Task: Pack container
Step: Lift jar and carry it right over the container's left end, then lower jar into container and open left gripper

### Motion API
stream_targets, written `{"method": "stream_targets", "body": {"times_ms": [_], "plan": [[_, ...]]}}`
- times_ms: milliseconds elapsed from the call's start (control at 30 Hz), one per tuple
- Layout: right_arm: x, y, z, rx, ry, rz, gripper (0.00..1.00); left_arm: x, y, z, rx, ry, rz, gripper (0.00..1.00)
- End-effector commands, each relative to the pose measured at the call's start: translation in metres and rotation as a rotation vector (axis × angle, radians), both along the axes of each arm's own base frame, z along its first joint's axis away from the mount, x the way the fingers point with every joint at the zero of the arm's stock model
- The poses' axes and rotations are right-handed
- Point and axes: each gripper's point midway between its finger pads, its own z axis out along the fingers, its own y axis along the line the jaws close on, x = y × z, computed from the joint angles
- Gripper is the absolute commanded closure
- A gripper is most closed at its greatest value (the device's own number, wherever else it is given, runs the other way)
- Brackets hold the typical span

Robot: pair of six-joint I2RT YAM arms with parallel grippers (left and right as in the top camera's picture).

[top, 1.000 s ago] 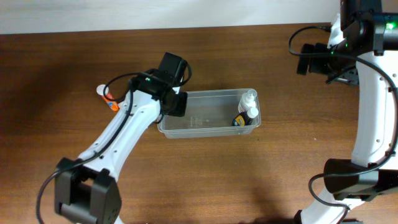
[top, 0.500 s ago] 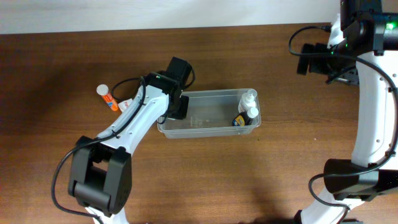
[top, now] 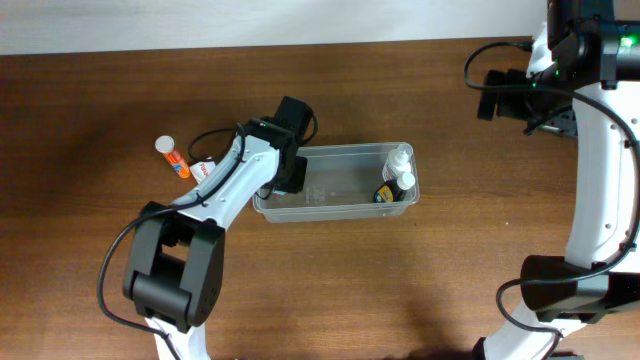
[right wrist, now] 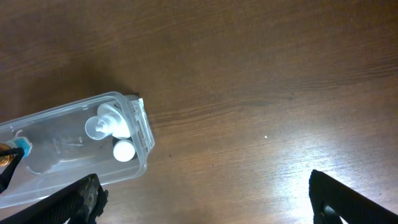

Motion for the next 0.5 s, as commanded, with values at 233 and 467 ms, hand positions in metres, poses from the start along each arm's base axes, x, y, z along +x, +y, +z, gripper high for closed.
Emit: {"method": "stream_targets", "body": {"times_ms": [233, 467], "plan": [[0.0002, -0.0002, 0.0012, 0.007, -0.003, -0.008, 0.02, 0.0064, 0.0014, 0.0030, 0.015, -0.019, 0.010, 0.62], [0.0002, -0.0002, 0.0012, 0.007, -0.003, -0.008, 0.02, 0.0051, 0.0022, 0.0028, 0.017, -0.013, 0.010, 0.57]]}}
